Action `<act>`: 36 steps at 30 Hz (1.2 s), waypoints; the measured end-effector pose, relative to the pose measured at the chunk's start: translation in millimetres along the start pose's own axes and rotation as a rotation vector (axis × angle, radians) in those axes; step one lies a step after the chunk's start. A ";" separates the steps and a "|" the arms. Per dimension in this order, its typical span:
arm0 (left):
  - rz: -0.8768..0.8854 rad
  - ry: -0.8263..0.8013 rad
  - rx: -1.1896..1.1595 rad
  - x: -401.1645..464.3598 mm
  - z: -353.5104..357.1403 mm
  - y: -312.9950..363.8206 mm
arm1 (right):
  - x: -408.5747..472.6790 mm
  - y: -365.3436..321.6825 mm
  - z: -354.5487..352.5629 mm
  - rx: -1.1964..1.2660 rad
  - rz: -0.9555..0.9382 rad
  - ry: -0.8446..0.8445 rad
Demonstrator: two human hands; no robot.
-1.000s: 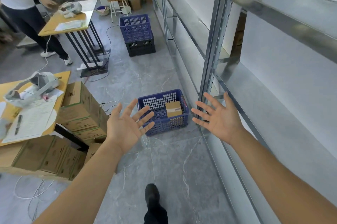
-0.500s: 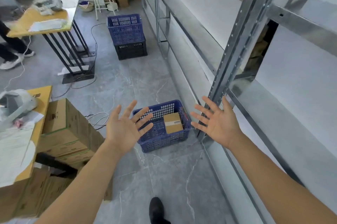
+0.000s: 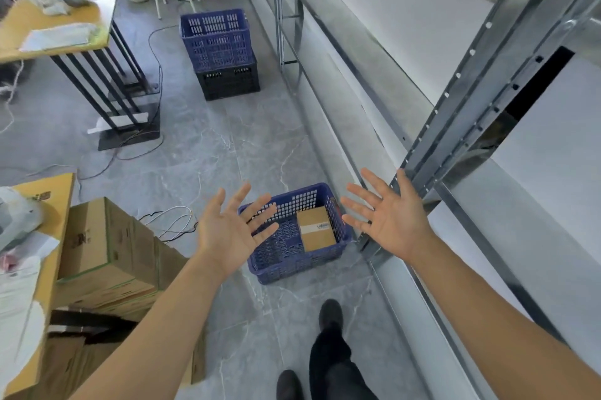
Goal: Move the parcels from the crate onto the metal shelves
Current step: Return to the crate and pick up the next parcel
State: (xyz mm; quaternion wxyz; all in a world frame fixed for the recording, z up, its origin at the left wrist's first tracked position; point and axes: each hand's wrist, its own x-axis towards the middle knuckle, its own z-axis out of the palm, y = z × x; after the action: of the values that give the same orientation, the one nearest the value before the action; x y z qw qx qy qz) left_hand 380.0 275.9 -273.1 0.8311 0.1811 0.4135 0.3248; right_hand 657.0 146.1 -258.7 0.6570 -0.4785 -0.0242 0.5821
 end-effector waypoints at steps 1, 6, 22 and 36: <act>-0.001 0.009 0.005 8.4 1.9 1.9 | 10.2 -2.4 -0.2 0.001 0.008 -0.002; 0.007 0.058 0.002 57.6 16.9 13.3 | 72.3 -18.0 1.8 -0.002 0.047 -0.020; -0.079 0.198 0.024 246.2 78.0 18.4 | 272.7 -77.7 -2.2 -0.066 0.102 0.035; -0.304 0.298 0.266 481.7 -103.1 -132.1 | 491.2 109.3 -166.5 -0.540 0.332 0.201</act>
State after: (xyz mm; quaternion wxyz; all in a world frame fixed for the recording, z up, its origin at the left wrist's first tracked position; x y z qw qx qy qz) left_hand 563.9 515.9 -683.9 0.7693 0.1747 0.5928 0.1619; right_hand 831.8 418.5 -678.5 0.4018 -0.6877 -0.0342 0.6036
